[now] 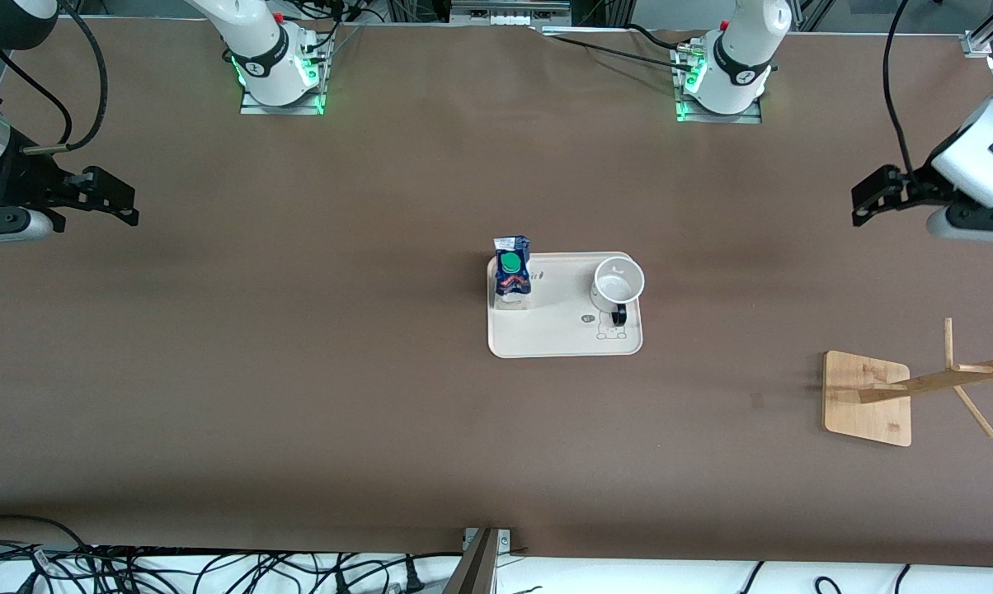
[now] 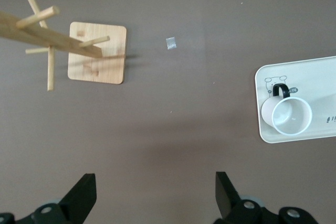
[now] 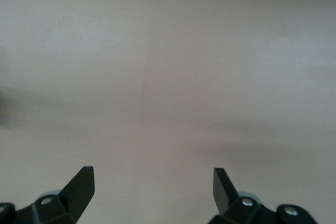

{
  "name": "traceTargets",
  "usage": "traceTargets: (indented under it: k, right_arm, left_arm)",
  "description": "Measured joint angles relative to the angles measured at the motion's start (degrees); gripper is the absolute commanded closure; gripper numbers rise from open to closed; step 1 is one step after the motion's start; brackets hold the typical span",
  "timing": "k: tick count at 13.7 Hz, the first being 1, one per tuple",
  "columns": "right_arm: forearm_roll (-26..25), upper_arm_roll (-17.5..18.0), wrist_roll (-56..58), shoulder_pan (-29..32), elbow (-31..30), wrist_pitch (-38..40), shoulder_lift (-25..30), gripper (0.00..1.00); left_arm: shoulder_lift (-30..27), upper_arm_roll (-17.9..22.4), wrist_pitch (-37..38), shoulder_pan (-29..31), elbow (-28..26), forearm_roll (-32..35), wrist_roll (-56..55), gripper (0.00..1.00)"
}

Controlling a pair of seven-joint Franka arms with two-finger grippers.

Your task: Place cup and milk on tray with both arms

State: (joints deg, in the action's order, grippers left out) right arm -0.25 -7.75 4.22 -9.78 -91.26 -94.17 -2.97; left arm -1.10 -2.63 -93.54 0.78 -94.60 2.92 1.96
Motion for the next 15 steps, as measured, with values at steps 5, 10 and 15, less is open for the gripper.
traceTargets:
  k: [5, 10, 15]
  right_arm:
    - [0.0, 0.0, 0.0, 0.0, 0.0, 0.0, 0.0, 0.0]
    - [0.0, 0.0, 0.0, 0.0, 0.0, 0.0, -0.1, 0.0]
    - [0.0, 0.0, 0.0, 0.0, 0.0, 0.0, -0.1, 0.0]
  left_arm:
    - [-0.9, 0.1, -0.2, -0.5, -1.8, -0.4, 0.7, 0.0]
    - [-0.5, 0.2, -0.2, -0.6, -1.8, -0.4, 0.7, 0.0]
    - [0.4, 0.2, -0.2, -0.8, -0.8, -0.5, 0.7, 0.0]
